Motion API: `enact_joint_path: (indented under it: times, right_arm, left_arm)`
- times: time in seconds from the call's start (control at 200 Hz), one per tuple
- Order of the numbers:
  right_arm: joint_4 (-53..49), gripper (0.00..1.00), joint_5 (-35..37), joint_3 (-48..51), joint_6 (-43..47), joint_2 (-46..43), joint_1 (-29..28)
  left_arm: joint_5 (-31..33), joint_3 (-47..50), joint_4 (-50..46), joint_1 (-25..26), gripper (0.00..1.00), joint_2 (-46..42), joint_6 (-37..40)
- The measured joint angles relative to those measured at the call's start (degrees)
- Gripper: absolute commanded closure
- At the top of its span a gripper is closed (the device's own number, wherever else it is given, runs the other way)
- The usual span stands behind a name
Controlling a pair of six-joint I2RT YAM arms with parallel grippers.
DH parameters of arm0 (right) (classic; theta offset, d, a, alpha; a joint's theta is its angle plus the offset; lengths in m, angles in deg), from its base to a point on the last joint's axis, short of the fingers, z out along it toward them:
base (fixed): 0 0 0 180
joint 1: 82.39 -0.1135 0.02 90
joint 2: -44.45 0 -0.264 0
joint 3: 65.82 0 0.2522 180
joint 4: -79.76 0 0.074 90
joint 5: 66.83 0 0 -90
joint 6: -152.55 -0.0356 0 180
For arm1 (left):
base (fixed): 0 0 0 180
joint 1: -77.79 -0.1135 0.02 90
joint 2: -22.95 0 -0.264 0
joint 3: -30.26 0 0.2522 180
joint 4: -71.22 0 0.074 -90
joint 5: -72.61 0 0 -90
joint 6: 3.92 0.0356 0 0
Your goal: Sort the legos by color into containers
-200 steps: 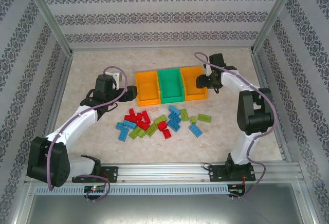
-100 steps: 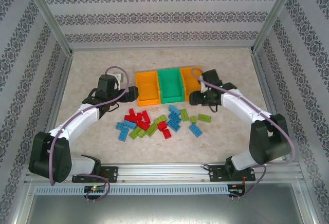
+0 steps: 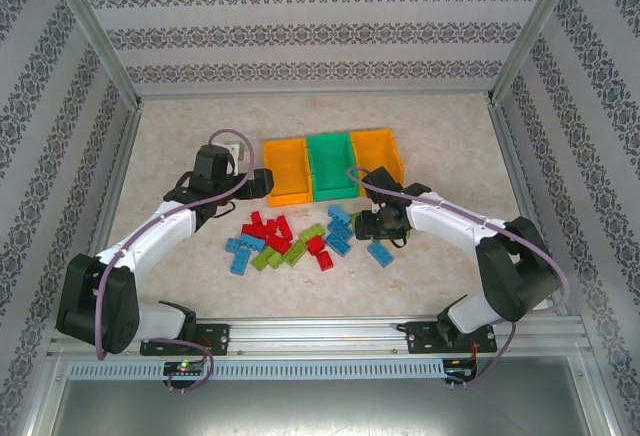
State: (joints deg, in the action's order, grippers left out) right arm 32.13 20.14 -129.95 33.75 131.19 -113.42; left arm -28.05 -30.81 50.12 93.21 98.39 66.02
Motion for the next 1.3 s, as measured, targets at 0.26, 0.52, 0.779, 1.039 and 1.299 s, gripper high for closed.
enact_joint_path:
  times: [0.26, 0.52, 0.779, 1.039, 1.299]
  right_arm:
    - [0.0, 0.49, 2.23, -0.02, 0.02, 3.02, -0.26]
    - [0.24, 0.58, 3.39, -0.52, 0.13, 4.79, -0.26]
    - [0.42, 0.74, 4.42, -0.92, 0.2, 4.96, -0.26]
    - [0.17, 0.84, 5.29, -1.01, 0.22, 3.34, -0.28]
    - [-0.74, 0.86, 5.4, -3.28, 0.52, -1.01, -0.26]
  left_arm:
    - [0.02, 0.0, -0.02, 0.02, 0.0, -0.07, 0.0]
    - [0.02, 0.0, -0.04, 0.15, 0.0, -0.07, 0.0]
    - [0.02, 0.0, -0.04, 0.39, 0.0, -0.07, 0.0]
    - [0.24, 0.0, -0.42, 1.07, 0.0, -0.07, 0.04]
    - [0.72, 0.15, -2.03, 2.14, 0.0, -0.74, 0.07]
